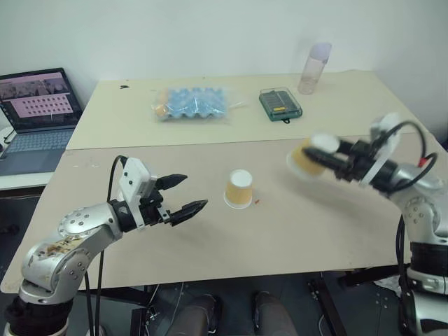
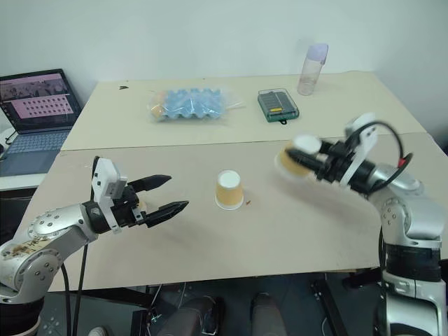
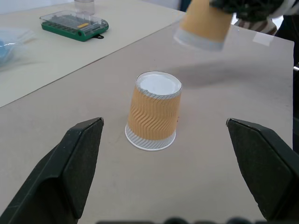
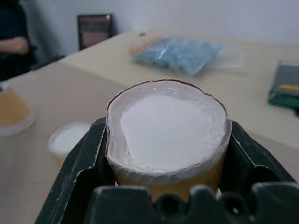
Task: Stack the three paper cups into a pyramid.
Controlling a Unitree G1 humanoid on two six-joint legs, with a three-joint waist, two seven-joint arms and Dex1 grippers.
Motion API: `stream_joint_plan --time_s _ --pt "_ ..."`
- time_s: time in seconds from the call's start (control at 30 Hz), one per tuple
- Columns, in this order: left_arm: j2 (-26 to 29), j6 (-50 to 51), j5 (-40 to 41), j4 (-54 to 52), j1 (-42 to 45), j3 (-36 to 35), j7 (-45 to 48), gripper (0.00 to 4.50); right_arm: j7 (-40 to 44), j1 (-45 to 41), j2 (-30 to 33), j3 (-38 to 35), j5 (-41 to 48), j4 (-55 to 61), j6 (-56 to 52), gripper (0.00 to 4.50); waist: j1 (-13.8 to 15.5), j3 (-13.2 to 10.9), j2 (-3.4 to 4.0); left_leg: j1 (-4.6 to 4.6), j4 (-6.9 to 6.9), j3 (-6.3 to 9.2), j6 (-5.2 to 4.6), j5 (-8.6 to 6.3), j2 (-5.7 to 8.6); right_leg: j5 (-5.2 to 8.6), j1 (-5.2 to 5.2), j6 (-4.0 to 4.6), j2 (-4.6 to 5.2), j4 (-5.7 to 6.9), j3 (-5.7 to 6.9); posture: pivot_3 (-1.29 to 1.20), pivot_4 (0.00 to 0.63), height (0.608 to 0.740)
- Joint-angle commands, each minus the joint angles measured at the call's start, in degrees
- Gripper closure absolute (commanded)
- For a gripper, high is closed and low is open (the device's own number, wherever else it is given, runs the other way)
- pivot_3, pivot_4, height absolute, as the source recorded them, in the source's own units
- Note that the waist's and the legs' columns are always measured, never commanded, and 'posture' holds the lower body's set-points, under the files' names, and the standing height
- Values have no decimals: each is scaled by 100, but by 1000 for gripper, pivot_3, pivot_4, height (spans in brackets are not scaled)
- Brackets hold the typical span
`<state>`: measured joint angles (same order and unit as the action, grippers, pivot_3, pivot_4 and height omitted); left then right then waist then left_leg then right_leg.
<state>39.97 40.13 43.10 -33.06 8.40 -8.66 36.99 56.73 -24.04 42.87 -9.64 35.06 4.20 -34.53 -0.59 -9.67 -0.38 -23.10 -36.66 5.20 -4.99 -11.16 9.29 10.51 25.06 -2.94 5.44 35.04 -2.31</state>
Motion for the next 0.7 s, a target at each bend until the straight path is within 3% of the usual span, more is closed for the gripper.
stream_joint_plan --time_s 0.03,0.27,0.7 --pt "-16 22 149 -211 51 -84 -25 0 565 -163 185 538 -342 9 332 1896 -23 0 -1 1 0 -5 0 0 -3 0 1 0 10 1 -3 0 150 740" --pt "24 41 178 -225 36 -131 -42 0 643 -800 -149 1128 -1054 -933 910 1896 7 -1 -3 0 0 -14 3 -1 -9 -1 4 1 6 -2 -3 0 150 740" --pt "83 77 251 -316 -23 -201 -166 0 718 -1077 -730 1442 -1396 -1271 1116 1896 76 -1 -4 -5 -3 -14 2 -2 -8 -4 10 5 -5 3 -3 0 150 740"
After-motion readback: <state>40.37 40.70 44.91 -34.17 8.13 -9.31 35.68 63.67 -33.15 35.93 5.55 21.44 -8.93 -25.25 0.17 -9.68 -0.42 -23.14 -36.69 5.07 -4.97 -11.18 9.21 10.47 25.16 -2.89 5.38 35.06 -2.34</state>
